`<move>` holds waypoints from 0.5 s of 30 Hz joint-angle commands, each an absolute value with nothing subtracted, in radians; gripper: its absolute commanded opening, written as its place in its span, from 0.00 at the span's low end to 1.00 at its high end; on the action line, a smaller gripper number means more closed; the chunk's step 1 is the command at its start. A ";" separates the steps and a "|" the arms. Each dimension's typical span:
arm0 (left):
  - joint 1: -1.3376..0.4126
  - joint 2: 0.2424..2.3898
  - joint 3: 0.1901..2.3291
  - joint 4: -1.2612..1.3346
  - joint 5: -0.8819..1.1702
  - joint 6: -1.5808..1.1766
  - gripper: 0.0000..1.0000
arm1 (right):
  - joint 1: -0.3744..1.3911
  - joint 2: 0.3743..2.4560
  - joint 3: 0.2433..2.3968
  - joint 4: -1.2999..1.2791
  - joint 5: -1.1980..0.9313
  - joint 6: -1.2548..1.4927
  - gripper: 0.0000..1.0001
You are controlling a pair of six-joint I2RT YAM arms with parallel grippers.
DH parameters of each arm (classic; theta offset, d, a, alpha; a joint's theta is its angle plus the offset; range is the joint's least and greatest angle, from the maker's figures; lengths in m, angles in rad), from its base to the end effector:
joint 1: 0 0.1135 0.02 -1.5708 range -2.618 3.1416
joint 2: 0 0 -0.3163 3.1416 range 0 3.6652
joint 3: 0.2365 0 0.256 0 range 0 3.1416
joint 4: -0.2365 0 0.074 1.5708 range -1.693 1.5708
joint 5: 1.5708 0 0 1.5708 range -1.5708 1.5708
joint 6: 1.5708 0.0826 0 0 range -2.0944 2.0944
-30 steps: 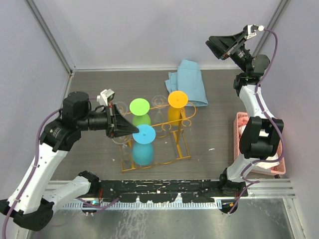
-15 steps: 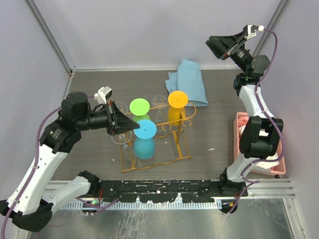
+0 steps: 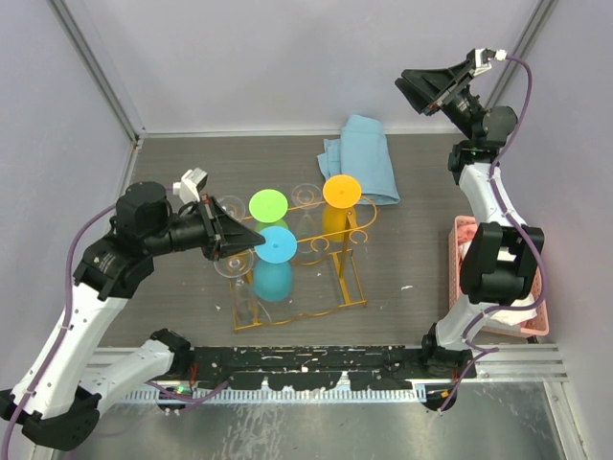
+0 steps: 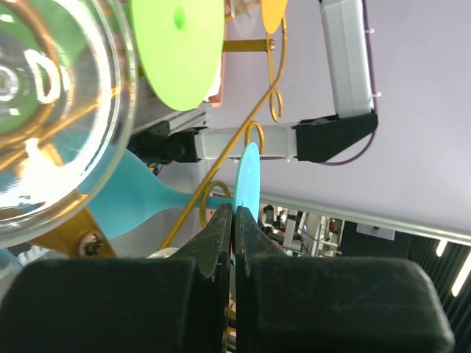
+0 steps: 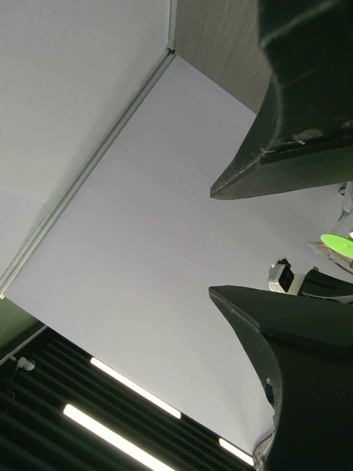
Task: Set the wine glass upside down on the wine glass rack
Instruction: Turn the wine glass upside down at the wine rack.
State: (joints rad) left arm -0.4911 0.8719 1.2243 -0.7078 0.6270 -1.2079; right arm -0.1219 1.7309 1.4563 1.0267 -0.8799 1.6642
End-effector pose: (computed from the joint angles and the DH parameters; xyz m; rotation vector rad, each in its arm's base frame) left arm 0.1195 -0.1189 0.4488 -0.3101 2.2552 -1.6352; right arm 0.4233 0.0123 0.5025 0.0868 1.2951 1.7101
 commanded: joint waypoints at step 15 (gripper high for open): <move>-0.495 0.860 1.269 -0.762 0.575 -1.158 0.23 | -0.127 1.721 1.484 1.090 -0.867 1.670 0.56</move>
